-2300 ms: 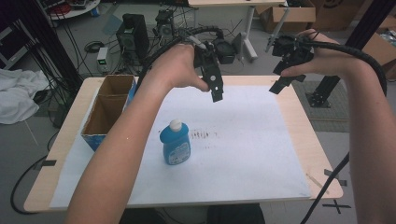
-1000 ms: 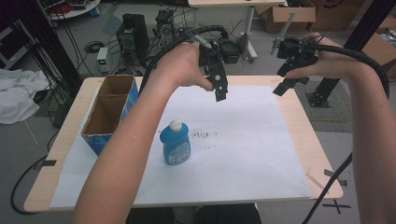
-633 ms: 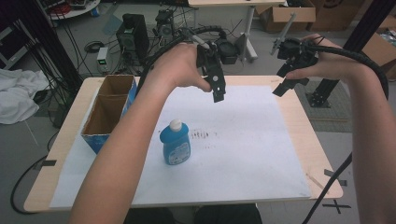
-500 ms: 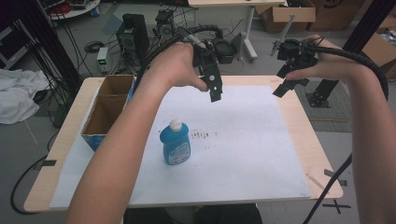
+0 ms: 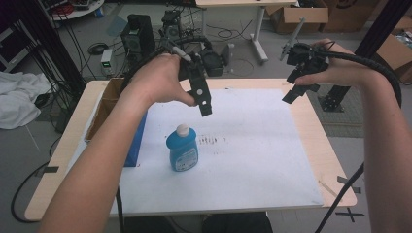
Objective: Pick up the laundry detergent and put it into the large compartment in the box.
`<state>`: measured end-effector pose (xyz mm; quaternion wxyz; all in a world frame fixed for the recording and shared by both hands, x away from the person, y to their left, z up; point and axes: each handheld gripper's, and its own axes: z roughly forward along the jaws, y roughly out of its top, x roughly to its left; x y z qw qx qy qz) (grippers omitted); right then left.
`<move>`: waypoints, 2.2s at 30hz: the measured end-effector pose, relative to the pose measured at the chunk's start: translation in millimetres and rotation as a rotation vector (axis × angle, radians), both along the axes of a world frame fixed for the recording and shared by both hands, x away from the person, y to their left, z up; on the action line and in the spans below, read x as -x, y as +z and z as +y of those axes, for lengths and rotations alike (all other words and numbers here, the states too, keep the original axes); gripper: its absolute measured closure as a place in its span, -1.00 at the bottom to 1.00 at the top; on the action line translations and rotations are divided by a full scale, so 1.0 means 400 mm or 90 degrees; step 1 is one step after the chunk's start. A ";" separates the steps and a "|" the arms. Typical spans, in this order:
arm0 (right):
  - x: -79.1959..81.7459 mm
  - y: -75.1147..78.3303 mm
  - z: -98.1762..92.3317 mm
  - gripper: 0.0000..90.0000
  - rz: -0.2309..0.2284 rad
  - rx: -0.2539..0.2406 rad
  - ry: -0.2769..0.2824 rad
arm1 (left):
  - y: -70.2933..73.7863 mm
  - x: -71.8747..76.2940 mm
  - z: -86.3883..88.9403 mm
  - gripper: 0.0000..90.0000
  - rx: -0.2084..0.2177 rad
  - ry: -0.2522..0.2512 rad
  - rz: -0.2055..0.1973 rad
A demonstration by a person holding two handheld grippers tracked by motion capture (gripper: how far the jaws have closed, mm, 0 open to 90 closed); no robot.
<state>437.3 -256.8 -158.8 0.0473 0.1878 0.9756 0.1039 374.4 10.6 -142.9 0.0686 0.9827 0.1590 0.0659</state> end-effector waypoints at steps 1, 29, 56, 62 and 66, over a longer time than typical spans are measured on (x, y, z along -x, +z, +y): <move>0.001 0.001 0.002 -0.61 0.001 0.002 0.000 | -0.003 0.004 0.005 -0.86 -0.002 0.000 0.001; 0.015 -0.010 0.043 -0.61 0.003 0.008 0.019 | -0.159 0.035 0.103 -0.86 -0.019 0.030 0.034; 0.021 -0.021 0.049 -0.61 0.004 0.010 0.022 | -0.291 0.019 0.097 -0.85 -0.040 0.039 0.064; 0.022 -0.023 0.049 -0.61 0.005 0.009 0.021 | -0.316 0.015 0.093 -0.85 -0.042 0.043 0.070; 0.022 -0.025 0.046 -0.61 0.006 0.008 0.020 | -0.334 0.012 0.094 -0.81 -0.038 0.044 0.075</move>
